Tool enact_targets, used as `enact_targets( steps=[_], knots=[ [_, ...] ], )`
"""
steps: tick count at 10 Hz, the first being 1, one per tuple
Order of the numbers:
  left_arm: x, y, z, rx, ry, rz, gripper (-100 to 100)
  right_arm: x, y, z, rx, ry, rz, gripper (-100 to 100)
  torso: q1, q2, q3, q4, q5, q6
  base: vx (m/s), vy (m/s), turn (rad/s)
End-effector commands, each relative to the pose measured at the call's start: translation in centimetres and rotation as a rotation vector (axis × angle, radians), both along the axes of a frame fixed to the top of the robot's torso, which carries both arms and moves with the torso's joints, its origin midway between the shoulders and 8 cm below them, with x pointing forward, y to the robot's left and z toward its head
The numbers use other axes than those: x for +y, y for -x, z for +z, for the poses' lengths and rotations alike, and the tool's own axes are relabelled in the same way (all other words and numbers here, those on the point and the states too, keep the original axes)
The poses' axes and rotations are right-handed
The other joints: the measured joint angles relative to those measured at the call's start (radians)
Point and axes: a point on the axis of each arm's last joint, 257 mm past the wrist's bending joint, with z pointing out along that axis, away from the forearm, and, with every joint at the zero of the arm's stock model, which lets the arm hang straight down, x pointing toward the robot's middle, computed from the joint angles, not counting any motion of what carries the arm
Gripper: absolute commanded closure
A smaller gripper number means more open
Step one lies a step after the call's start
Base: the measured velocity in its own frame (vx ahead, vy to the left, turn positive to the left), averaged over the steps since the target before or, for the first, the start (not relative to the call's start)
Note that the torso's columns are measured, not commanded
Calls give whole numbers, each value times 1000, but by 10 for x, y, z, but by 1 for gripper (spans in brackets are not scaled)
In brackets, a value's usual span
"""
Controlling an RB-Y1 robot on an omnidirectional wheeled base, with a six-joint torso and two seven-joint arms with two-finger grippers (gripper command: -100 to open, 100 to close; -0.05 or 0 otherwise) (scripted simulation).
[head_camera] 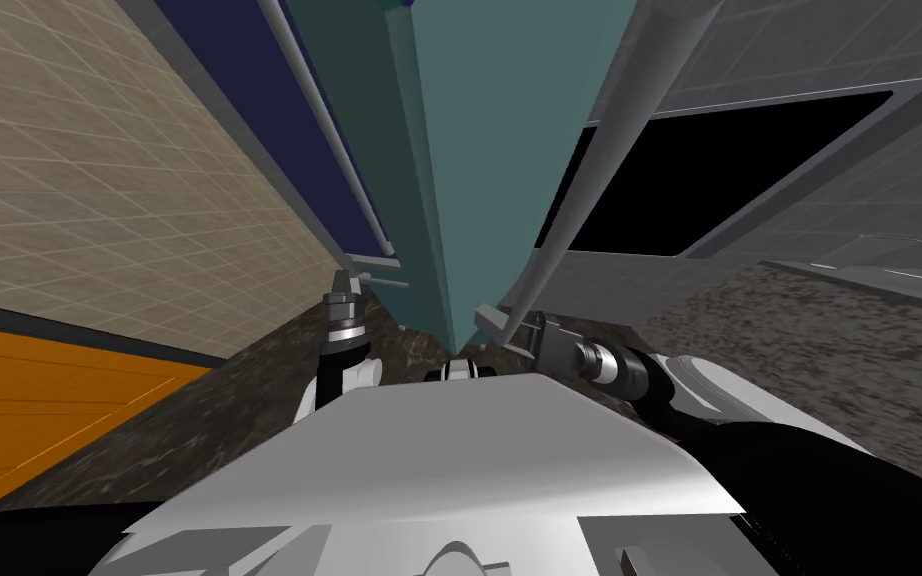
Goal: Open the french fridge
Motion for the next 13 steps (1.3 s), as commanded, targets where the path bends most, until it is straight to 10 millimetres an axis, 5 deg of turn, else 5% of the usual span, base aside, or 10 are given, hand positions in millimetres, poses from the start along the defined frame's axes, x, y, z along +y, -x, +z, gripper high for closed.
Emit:
enact_targets(
  steps=[1,8,13],
  knots=[
    [0,0,0,0,0,0,0,-4,2,11,0,-1,15,-100,8,-3,0,-3,1,1,23,35,-105],
    [0,0,0,0,0,0,0,-11,10,43,0,-3,70,-100,-3,-2,-4,0,0,0,24,49,-79],
    [0,0,0,0,0,0,0,-12,14,54,0,-3,92,-100,15,1,-15,8,14,-2,4,4,-37]
  ],
)
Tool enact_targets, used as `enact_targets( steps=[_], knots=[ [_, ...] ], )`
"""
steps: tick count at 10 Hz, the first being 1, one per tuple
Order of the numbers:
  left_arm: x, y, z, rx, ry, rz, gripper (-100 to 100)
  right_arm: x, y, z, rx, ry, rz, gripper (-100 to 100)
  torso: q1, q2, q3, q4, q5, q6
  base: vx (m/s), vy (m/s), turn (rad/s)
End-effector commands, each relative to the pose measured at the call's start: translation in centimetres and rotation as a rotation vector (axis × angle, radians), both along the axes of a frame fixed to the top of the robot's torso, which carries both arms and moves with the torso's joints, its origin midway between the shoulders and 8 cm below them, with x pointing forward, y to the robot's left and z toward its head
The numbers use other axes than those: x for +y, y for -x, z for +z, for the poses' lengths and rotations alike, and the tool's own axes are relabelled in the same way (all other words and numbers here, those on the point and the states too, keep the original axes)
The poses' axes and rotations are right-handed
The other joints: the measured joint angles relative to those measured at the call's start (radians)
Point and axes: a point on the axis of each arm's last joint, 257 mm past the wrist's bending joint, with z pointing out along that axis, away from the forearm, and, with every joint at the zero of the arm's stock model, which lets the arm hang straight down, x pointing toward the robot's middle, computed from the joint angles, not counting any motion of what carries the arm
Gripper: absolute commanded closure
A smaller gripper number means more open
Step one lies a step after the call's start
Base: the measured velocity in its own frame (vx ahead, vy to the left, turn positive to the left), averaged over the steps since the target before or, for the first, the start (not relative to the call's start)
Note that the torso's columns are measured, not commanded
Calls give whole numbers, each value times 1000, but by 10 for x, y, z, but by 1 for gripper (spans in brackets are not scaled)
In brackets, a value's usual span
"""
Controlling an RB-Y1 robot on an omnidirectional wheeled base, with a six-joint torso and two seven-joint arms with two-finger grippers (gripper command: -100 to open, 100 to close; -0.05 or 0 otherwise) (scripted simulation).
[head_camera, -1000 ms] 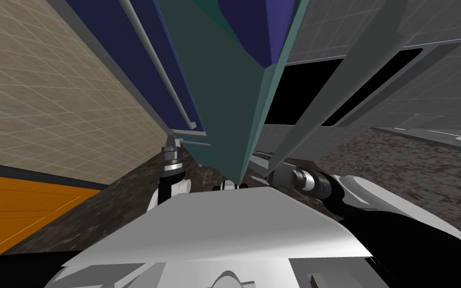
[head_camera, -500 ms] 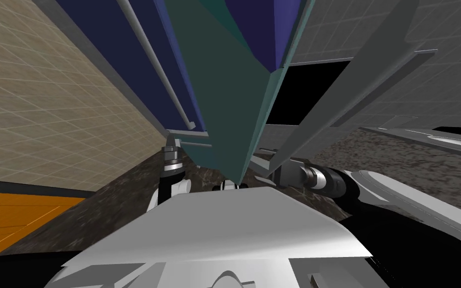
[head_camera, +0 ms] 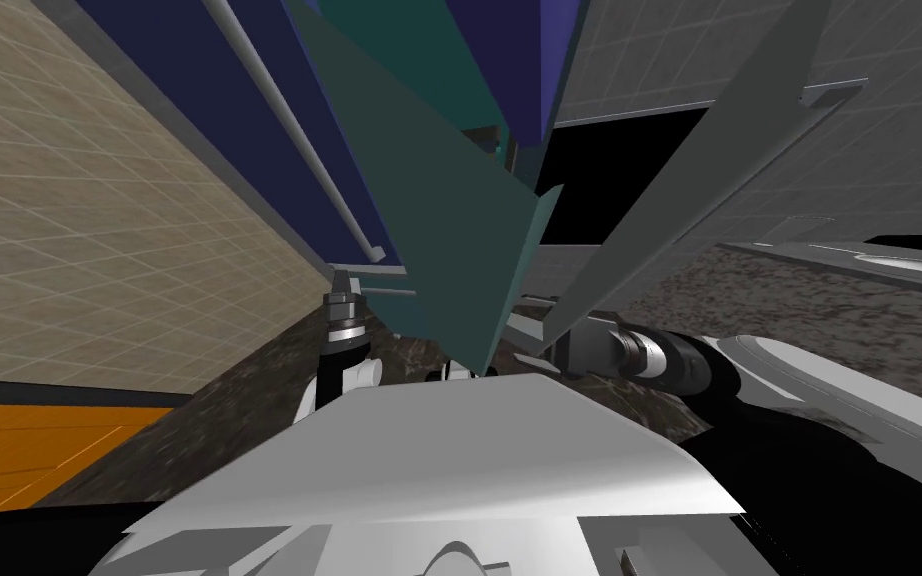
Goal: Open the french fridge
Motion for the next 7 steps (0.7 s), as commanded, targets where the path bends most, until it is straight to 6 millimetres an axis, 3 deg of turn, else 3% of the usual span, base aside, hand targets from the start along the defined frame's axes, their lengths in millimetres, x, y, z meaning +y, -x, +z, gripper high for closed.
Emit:
enact_targets(
  steps=[1,2,4,7],
  knots=[
    [0,0,0,0,0,0,0,0,0,0,0,-2,1,-100,2,-1,0,-1,0,0,-2,-9,-7],
    [0,0,0,0,0,0,0,-1,0,-2,3,4,1,0,-1,-3,6,-6,-4,0,-5,-10,-5],
    [0,0,0,0,0,0,0,-1,0,-3,4,5,0,0,-13,-7,15,-12,-14,1,0,0,0],
    [0,0,0,0,0,0,0,-1,0,-3,4,5,1,0,-18,-7,17,-13,-17,2,0,0,0]
  ],
)
